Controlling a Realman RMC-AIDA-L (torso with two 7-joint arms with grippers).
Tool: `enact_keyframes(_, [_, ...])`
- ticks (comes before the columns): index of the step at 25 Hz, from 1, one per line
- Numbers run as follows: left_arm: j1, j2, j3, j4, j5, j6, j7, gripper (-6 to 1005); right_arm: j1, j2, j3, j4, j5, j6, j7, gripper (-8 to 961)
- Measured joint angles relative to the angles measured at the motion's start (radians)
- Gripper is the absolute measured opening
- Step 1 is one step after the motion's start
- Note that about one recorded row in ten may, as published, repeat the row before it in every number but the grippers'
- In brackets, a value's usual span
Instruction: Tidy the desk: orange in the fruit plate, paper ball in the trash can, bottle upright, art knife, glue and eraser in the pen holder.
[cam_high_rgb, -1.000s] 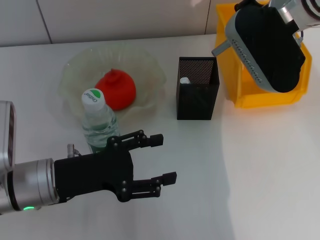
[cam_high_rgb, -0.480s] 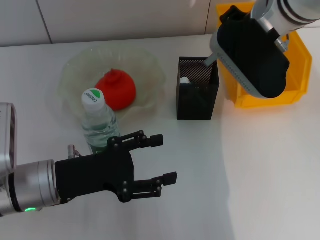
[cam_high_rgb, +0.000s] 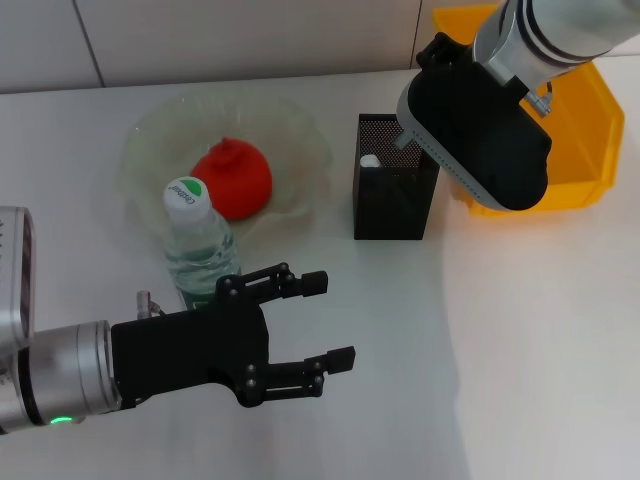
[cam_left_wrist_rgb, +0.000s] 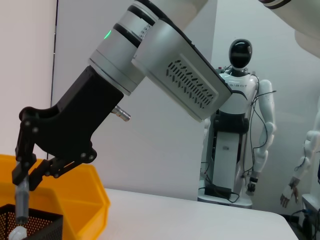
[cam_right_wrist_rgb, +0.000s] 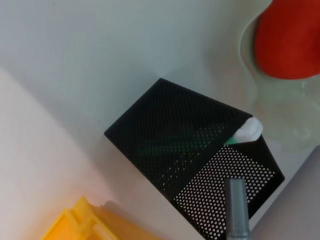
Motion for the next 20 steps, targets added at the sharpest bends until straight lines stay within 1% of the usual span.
enact_keyframes(7, [0.000,0.000,-0.001,0.000,0.000,0.002,0.000,802,0.028,0.000,-0.019,0.036,-0.001,0.000,-0.001,126])
enact_keyframes(11, [0.000,0.000,-0.001,0.000,0.000,0.000,0.000,802,0.047,-0.009,-0.021,0.041,-0.001,-0.006,-0.017,126])
enact_keyframes(12, [0.000,0.000,0.000,0.000,0.000,0.000,0.000,802,0.052,-0.015,-0.022,0.041,-0.001,-0.009,-0.039,126])
enact_keyframes(20, [0.000,0.000,-0.001,-0.001,0.000,-0.001,0.000,802,0.050,-0.024,-0.015,0.041,-0.001,-0.013,-0.122,126])
